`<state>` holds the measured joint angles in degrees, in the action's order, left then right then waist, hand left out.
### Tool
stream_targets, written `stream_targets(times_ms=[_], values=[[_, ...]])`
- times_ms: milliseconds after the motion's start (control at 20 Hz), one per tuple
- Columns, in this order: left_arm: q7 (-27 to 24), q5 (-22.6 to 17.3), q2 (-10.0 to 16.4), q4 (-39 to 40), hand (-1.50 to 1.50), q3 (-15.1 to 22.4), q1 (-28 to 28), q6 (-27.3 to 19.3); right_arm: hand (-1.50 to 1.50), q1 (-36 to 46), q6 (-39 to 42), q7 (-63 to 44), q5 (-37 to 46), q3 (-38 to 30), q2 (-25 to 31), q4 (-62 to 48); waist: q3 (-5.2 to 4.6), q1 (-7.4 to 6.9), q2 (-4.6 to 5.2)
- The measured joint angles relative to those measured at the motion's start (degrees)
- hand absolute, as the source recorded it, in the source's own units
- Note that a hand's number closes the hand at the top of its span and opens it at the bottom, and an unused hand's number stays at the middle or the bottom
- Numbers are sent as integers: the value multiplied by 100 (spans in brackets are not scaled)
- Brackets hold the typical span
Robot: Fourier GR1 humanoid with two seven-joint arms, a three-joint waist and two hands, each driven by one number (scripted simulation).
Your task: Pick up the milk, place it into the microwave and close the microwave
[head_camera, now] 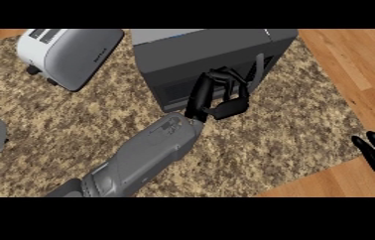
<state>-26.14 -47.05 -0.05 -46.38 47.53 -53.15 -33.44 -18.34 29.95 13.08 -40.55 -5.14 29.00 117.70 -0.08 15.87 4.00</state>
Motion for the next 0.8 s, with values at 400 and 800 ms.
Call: stream_targets(times_ms=[400,800], values=[[-384,-209,1,41,150,46,8,-130,-150,42,135,-85,-211,44,123,162,1,60,25],[-700,-396,1,85,150,83,9,-224,-150,57,230,-173,-337,88,236,309,0,118,42]])
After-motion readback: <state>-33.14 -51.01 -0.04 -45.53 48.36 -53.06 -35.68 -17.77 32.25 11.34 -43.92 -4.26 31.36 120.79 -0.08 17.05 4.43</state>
